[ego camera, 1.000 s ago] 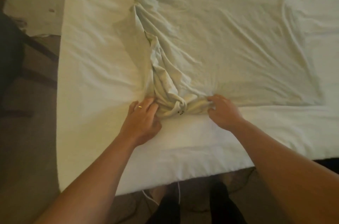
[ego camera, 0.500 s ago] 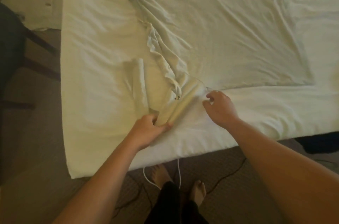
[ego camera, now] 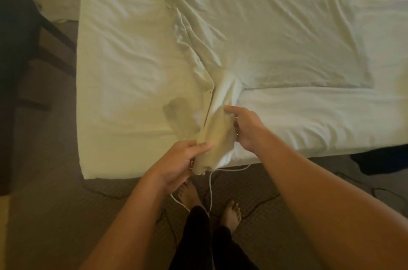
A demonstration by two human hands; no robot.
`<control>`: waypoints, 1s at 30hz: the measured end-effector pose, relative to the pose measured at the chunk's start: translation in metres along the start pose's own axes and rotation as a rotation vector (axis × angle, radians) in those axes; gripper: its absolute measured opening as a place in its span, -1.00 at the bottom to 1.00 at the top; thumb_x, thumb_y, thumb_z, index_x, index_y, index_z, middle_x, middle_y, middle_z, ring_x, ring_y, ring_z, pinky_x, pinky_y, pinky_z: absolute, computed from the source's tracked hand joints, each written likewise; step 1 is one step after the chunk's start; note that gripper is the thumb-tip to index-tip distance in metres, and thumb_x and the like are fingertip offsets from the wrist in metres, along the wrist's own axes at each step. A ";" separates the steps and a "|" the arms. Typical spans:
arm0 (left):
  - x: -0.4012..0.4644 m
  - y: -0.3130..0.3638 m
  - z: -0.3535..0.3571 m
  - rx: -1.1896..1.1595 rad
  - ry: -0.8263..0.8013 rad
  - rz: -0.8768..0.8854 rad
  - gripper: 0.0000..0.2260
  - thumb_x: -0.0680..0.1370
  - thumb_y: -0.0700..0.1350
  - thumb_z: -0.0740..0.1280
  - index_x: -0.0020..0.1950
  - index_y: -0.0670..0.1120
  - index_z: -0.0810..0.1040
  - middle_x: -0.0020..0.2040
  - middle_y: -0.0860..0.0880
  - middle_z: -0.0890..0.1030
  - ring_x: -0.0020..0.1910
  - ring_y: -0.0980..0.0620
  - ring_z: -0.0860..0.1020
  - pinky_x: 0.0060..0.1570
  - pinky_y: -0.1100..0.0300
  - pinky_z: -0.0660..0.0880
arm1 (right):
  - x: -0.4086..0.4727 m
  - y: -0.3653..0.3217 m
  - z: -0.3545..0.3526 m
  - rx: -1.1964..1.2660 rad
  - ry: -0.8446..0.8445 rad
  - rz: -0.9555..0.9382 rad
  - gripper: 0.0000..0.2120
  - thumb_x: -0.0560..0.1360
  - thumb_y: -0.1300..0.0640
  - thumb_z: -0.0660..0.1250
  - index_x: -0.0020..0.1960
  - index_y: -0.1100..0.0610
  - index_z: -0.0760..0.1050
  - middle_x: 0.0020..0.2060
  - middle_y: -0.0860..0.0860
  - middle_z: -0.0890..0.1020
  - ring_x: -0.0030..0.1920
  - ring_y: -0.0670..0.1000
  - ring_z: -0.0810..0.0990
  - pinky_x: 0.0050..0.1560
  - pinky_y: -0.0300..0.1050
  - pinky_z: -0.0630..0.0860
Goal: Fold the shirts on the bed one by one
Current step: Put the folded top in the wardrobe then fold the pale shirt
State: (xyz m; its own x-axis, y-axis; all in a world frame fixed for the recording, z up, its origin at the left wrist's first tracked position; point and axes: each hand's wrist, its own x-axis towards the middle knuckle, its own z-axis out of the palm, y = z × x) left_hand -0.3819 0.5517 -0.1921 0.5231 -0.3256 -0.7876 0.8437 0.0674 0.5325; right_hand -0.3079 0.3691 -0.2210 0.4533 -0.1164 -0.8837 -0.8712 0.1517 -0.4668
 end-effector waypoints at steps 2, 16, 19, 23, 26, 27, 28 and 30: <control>-0.002 -0.016 0.000 0.140 0.080 0.060 -0.68 0.48 0.00 0.51 0.14 -0.17 0.70 0.01 -0.07 0.73 0.01 -0.01 0.66 0.09 0.09 0.53 | -0.007 0.006 -0.008 0.028 -0.047 0.006 -0.54 0.46 0.01 0.44 0.30 0.16 0.48 0.11 0.11 0.66 0.11 0.16 0.64 0.14 0.16 0.60; -0.030 -0.067 0.037 -0.082 0.094 0.033 -0.77 0.41 -0.08 0.48 0.03 -0.10 0.71 0.06 -0.08 0.72 0.12 -0.03 0.62 0.16 0.04 0.43 | -0.042 0.044 -0.081 -0.002 -0.487 0.100 -0.27 0.31 -0.07 0.53 0.40 0.19 0.48 0.25 0.26 0.60 0.19 0.28 0.60 0.17 0.25 0.54; -0.027 -0.080 0.050 -0.438 0.104 0.080 -0.66 0.49 -0.13 0.33 0.24 -0.18 0.60 0.18 -0.17 0.67 0.16 -0.13 0.61 0.08 -0.03 0.55 | -0.046 0.059 -0.091 -0.024 -0.505 0.181 -0.36 0.37 0.04 0.51 0.39 0.22 0.47 0.23 0.25 0.62 0.16 0.26 0.63 0.07 0.18 0.60; -0.013 -0.112 0.058 -0.207 0.089 -0.022 -0.64 0.55 -0.06 0.44 0.33 -0.09 0.57 0.20 -0.15 0.68 0.20 -0.20 0.64 0.19 -0.22 0.54 | -0.038 0.080 -0.106 -0.158 -0.460 0.213 -0.54 0.47 0.11 0.46 0.34 0.16 0.52 0.18 0.17 0.67 0.15 0.23 0.66 0.04 0.18 0.64; 0.007 -0.136 0.051 0.140 0.219 -0.162 -0.76 0.55 -0.13 0.47 0.20 -0.12 0.61 0.14 -0.13 0.69 0.17 -0.22 0.64 0.23 -0.21 0.54 | -0.023 0.090 -0.113 -0.691 -0.285 0.063 -0.66 0.50 0.13 0.46 0.26 0.14 0.58 0.12 0.08 0.68 0.07 0.09 0.66 0.07 0.07 0.63; 0.015 -0.140 0.047 0.301 0.291 -0.191 -0.77 0.55 -0.14 0.47 0.17 -0.14 0.61 0.15 -0.14 0.68 0.18 -0.20 0.62 0.24 -0.15 0.54 | -0.018 0.092 -0.115 -0.884 -0.239 0.006 -0.70 0.51 0.13 0.44 0.22 0.16 0.60 0.07 0.06 0.67 0.02 0.04 0.64 0.02 -0.02 0.60; 0.022 -0.141 0.043 0.459 0.360 -0.205 -0.75 0.54 -0.13 0.47 0.19 -0.14 0.60 0.18 -0.15 0.66 0.19 -0.16 0.61 0.24 -0.06 0.54 | -0.014 0.092 -0.116 -1.017 -0.184 -0.048 -0.74 0.51 0.11 0.43 0.16 0.17 0.61 0.00 0.06 0.66 -0.03 0.03 0.61 -0.02 -0.06 0.58; 0.032 -0.126 0.038 0.650 0.481 -0.142 -0.73 0.55 -0.10 0.45 0.23 -0.12 0.60 0.19 -0.12 0.65 0.19 -0.10 0.59 0.16 0.10 0.50 | -0.011 0.087 -0.115 -1.091 -0.072 -0.132 -0.82 0.50 0.08 0.39 0.03 0.17 0.60 -0.10 0.10 0.65 -0.11 0.07 0.61 -0.05 0.00 0.58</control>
State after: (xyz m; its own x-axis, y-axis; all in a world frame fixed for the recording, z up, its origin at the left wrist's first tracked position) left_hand -0.4763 0.4971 -0.2725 0.5358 0.1604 -0.8290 0.7450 -0.5517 0.3748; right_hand -0.4100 0.2709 -0.2482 0.5338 -0.0048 -0.8456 -0.4971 -0.8108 -0.3091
